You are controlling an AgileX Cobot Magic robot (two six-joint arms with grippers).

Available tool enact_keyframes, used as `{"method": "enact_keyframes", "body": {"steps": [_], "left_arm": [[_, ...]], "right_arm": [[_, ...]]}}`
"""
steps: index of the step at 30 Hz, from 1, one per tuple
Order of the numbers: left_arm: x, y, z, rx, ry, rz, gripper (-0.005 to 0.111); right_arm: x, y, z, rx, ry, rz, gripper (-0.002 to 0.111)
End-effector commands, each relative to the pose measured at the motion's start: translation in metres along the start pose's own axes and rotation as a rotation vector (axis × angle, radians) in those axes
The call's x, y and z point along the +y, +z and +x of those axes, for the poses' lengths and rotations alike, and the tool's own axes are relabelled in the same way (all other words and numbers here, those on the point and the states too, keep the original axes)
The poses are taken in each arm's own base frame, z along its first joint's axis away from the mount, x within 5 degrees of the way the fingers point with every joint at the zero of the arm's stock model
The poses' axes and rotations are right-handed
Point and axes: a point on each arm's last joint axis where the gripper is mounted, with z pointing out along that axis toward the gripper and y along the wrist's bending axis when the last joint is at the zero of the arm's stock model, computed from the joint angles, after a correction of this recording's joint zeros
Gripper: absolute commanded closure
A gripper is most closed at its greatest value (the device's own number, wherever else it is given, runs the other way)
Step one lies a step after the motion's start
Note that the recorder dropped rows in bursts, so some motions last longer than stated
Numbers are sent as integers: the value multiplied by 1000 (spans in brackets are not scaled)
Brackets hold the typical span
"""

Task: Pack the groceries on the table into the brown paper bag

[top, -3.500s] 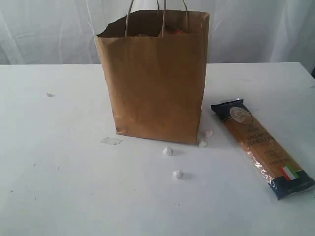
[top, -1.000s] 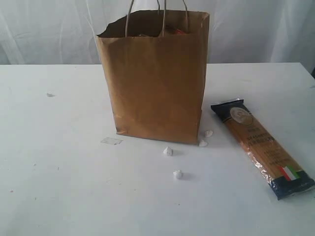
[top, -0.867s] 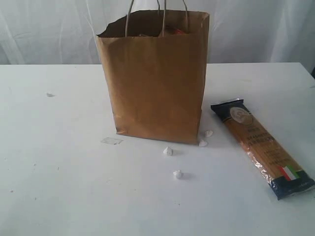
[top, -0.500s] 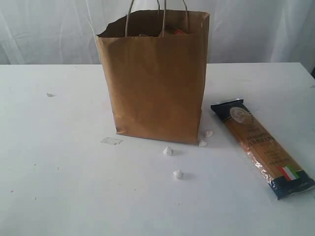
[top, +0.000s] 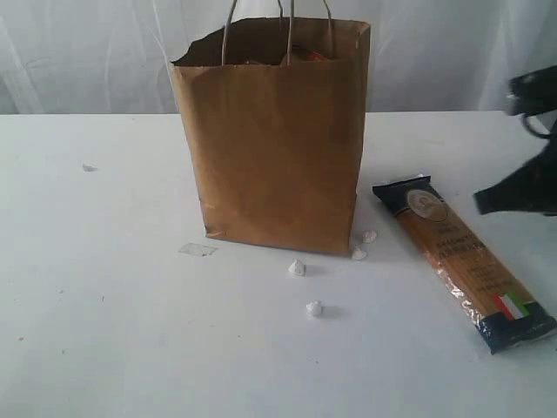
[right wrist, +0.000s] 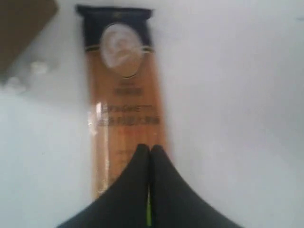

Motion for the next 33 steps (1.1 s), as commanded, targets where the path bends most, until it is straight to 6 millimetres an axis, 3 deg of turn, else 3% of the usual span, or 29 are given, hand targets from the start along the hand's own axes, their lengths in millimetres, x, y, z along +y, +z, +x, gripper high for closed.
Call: {"method": "enact_keyframes", "body": {"steps": [1, 8, 14, 18, 27, 33], "left_arm": [[0, 0, 1, 13, -9, 1, 107], [0, 0, 1, 13, -9, 1, 107], [0, 0, 1, 13, -9, 1, 107], [0, 0, 1, 13, -9, 1, 107], [0, 0, 1, 13, -9, 1, 107], [0, 0, 1, 13, -9, 1, 107]], "right_arm": [[34, 32, -24, 65, -115, -188, 108], [55, 90, -31, 296, -190, -384, 108], [64, 123, -34, 230, -386, -471, 108], [66, 136, -35, 159, -484, -472, 106], [65, 153, -41, 50, -447, -393, 69], [67, 167, -41, 21, -371, -376, 67]]}}
